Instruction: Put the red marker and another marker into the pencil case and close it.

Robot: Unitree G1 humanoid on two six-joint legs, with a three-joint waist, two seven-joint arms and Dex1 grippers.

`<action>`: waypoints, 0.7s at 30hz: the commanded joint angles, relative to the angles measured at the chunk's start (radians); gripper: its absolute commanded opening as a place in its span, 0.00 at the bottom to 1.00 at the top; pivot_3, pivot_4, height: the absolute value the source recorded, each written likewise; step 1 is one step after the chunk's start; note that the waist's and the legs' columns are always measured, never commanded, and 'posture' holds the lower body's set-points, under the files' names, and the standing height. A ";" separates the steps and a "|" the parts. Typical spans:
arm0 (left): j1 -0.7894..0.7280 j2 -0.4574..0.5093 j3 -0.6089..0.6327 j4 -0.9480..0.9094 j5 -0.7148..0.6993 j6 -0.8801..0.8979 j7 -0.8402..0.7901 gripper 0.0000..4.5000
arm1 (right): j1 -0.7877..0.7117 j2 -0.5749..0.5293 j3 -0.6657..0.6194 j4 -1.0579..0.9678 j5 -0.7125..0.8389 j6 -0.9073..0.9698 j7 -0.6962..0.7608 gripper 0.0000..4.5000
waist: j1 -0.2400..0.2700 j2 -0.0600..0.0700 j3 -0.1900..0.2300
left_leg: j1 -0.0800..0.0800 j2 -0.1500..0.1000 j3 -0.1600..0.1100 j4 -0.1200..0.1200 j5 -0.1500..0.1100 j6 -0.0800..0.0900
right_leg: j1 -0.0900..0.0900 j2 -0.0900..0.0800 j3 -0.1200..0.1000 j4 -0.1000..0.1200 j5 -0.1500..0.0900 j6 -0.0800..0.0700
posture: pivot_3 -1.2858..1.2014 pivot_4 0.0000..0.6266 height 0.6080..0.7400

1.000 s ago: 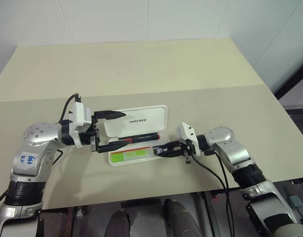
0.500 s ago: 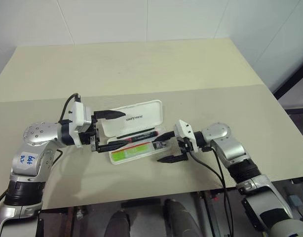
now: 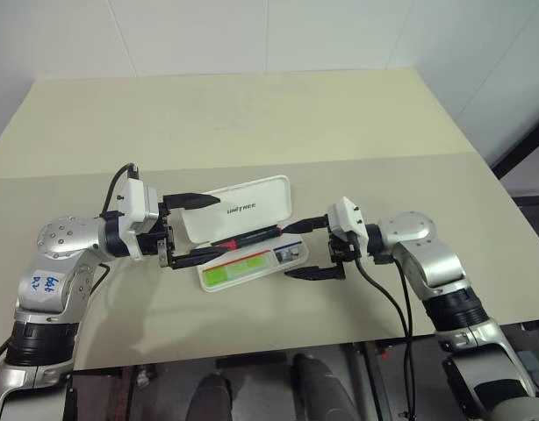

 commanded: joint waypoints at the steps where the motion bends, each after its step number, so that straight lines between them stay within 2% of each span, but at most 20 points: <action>1: 0.025 0.016 0.038 -0.044 -0.019 -0.015 -0.007 1.00 | 0.030 -0.038 -0.100 -0.120 0.065 0.036 -0.056 1.00 | -0.001 0.000 0.000 | 0.000 0.000 0.000 0.000 0.000 0.000 | 0.000 0.000 0.000 0.000 0.000 0.000 | 0.52 0.24 1.00; 2: 0.036 0.019 0.047 -0.047 -0.023 -0.016 -0.010 1.00 | 0.045 -0.051 -0.126 -0.138 0.072 0.037 -0.075 1.00 | -0.002 0.000 0.000 | 0.000 0.000 0.000 0.000 0.000 0.000 | 0.000 0.000 0.000 0.000 0.000 0.000 | 0.52 0.24 1.00; 5: 0.059 0.023 0.073 -0.054 -0.036 -0.012 -0.014 0.86 | 0.076 -0.092 -0.190 -0.171 0.089 0.045 -0.113 1.00 | -0.002 0.000 0.000 | 0.000 0.000 0.000 0.000 0.000 0.000 | 0.000 0.000 0.000 0.000 0.000 0.000 | 0.52 0.24 1.00; 11: 0.083 0.023 0.096 -0.050 -0.045 -0.014 -0.022 0.40 | 0.087 -0.158 -0.270 -0.148 0.101 0.027 -0.137 1.00 | -0.002 0.000 0.000 | 0.000 0.000 0.000 0.000 0.000 0.000 | 0.000 0.000 0.000 0.000 0.000 0.000 | 0.52 0.24 1.00; 16: 0.078 0.016 0.096 -0.044 -0.041 -0.016 -0.026 0.02 | 0.076 -0.170 -0.281 -0.131 0.105 0.015 -0.136 1.00 | -0.003 0.000 0.000 | 0.000 0.000 0.000 0.000 0.000 0.000 | 0.000 0.000 0.000 -0.001 0.000 0.000 | 0.52 0.24 1.00; 21: 0.089 -0.003 0.112 -0.050 -0.037 -0.026 0.008 0.00 | 0.056 -0.172 -0.281 -0.115 0.100 0.007 -0.139 1.00 | -0.003 0.000 0.000 | 0.000 0.000 0.000 0.000 0.000 0.000 | 0.000 0.000 0.000 -0.001 0.000 0.000 | 0.52 0.24 1.00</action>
